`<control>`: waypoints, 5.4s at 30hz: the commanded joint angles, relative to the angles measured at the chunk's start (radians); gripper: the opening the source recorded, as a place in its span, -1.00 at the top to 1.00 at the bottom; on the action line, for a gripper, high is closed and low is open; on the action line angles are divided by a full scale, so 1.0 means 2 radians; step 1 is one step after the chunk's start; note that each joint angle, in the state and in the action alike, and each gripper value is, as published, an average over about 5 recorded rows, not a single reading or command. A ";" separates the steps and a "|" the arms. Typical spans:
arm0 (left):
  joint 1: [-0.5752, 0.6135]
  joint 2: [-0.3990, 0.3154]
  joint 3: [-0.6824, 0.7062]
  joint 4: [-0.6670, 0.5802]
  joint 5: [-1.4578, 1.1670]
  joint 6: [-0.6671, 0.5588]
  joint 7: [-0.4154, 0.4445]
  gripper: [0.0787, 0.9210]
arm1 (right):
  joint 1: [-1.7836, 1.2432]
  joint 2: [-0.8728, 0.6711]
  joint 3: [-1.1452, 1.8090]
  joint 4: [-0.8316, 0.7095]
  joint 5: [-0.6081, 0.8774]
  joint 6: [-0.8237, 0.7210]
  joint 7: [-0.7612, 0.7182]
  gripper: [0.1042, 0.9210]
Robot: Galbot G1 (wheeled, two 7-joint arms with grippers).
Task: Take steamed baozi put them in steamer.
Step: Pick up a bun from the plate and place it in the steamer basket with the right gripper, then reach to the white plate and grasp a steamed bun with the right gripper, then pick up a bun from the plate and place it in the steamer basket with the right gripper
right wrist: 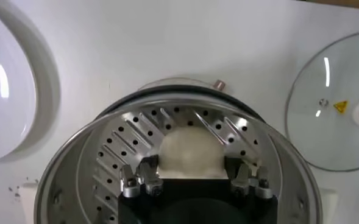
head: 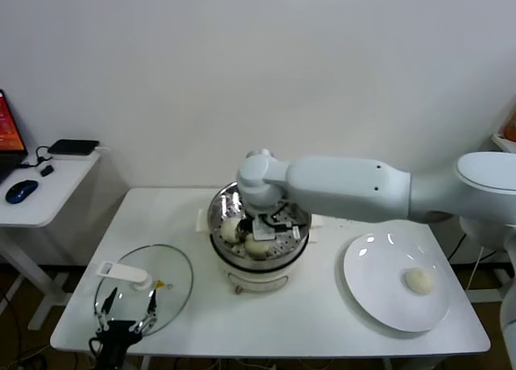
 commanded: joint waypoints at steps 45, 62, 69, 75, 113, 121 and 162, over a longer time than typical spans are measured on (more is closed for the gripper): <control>-0.006 0.005 0.010 -0.009 0.004 0.003 0.001 -0.77 | 0.181 -0.228 -0.141 -0.092 0.371 -0.222 -0.007 -0.76; -0.010 0.010 0.019 -0.019 0.002 0.004 0.003 -0.77 | 0.028 -0.410 -0.102 -0.090 0.242 -0.251 0.008 -0.76; -0.006 0.008 0.020 -0.019 0.002 0.003 0.003 -0.77 | -0.079 -0.420 -0.039 -0.095 0.195 -0.243 0.027 -0.76; -0.004 0.006 0.020 -0.020 0.004 0.003 0.003 -0.77 | -0.152 -0.404 0.034 -0.127 0.180 -0.234 0.043 -0.76; -0.004 0.005 0.015 -0.005 0.001 0.000 0.002 -0.77 | -0.225 -0.345 0.100 -0.196 0.175 -0.244 0.061 -0.76; -0.005 0.005 0.015 -0.005 0.001 0.000 0.002 -0.77 | -0.224 -0.346 0.102 -0.194 0.176 -0.244 0.059 -0.50; -0.010 0.006 0.024 -0.003 0.005 -0.002 0.002 -0.77 | 0.217 -0.130 -0.156 -0.156 0.559 -0.320 0.040 -0.47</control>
